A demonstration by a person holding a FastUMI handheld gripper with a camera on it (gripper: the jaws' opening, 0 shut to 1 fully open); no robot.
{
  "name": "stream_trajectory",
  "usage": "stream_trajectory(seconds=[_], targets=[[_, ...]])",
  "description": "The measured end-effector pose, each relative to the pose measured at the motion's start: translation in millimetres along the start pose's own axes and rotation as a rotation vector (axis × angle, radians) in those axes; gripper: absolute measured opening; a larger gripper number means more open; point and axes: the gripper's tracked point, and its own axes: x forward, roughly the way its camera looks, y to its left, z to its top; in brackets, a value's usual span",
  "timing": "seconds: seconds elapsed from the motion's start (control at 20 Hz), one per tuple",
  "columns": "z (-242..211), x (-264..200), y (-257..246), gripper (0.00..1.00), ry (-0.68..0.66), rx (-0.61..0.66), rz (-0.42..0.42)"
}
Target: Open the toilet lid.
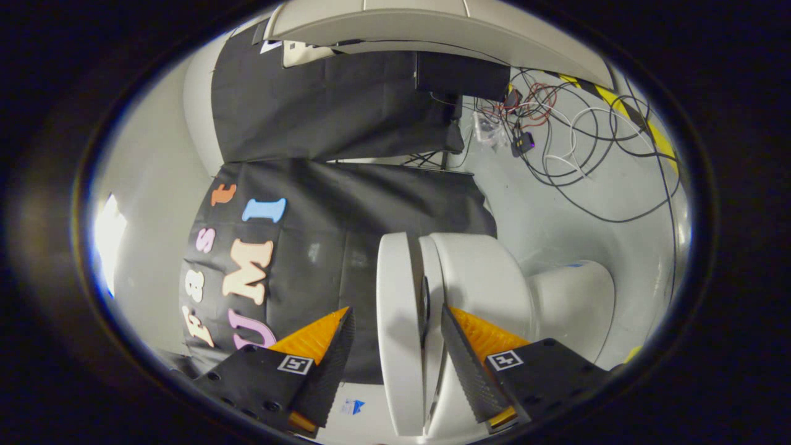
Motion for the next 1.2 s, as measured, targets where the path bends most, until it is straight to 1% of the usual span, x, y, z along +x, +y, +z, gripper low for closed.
stream_trajectory(seconds=[0.25,0.4,0.55,0.65,0.8,0.9,1.1,1.2], targets=[[-16,11,-23,0.79,0.087,-0.057,-0.111],[-9,13,-24,0.75,0.089,-0.041,-0.129],[-13,14,-26,0.7,0.107,-0.033,-0.137],[-13,14,-34,0.66,0.117,-0.016,-0.169],[-12,12,-28,0.65,0.106,-0.002,-0.164],[-10,15,-29,0.64,0.098,0.0,-0.18],[-4,17,-15,0.63,0.068,0.027,-0.132],[-6,18,-12,0.63,0.063,0.022,-0.126]])
